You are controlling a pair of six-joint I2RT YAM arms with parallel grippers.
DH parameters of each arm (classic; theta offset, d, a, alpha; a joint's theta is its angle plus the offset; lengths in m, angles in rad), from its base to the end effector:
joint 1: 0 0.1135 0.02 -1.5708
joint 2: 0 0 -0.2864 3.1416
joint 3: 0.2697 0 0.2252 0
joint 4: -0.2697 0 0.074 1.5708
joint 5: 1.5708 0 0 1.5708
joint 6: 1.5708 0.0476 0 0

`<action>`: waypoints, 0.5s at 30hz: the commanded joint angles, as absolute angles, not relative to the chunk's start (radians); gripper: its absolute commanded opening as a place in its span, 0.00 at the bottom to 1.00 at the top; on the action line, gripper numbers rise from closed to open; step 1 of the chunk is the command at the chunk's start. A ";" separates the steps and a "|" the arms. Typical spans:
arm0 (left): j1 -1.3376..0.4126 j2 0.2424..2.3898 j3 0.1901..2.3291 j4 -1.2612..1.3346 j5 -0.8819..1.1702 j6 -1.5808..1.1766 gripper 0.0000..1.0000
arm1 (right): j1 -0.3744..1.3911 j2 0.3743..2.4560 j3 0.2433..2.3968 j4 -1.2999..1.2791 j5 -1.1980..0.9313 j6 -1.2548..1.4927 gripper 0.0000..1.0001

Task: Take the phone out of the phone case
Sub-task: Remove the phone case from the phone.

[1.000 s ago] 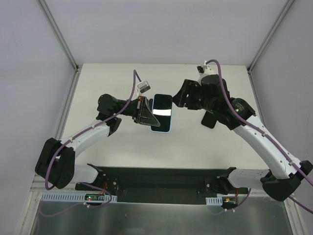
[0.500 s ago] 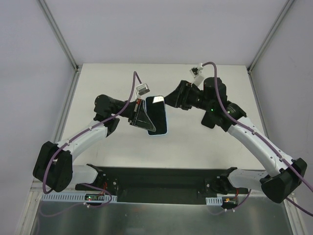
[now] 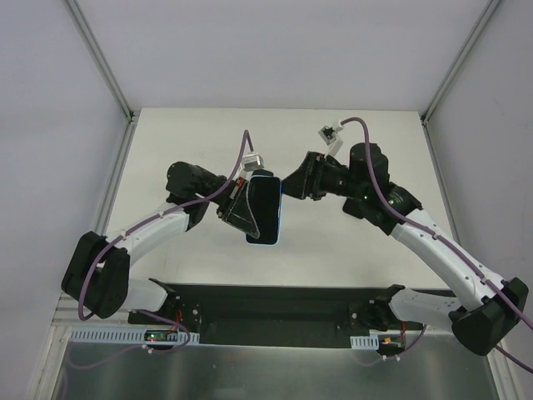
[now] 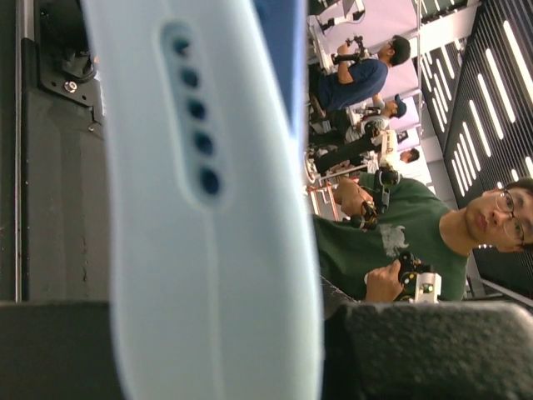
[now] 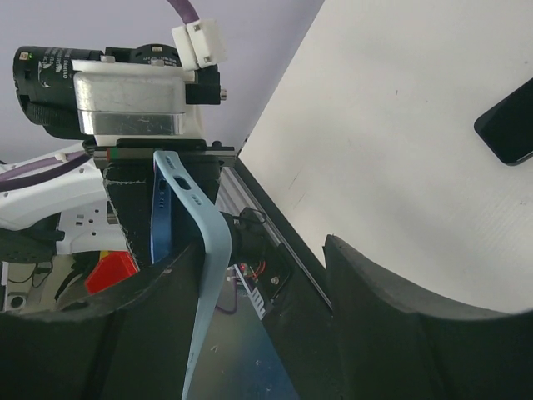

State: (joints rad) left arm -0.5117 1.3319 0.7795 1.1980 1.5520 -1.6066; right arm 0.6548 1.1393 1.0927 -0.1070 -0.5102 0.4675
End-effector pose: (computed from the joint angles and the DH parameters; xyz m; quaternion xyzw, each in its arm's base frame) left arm 0.1758 -0.1533 0.3740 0.3694 0.5982 -0.7100 0.0402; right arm 0.1715 0.1610 0.4058 -0.2322 0.7161 0.4973 0.4312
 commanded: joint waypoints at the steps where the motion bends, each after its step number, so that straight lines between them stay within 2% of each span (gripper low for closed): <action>1: -0.520 1.339 0.910 1.683 1.368 -1.589 0.00 | 0.785 1.158 1.049 -0.318 -0.631 0.328 0.62; 15: -0.520 1.371 0.939 1.683 1.374 -1.591 0.00 | 0.952 1.334 1.066 -0.103 -0.604 0.469 0.58</action>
State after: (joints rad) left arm -0.4820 1.3556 0.8108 1.2762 1.5623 -1.6062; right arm 0.7570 1.1740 1.0988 -0.0090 -0.4046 0.4904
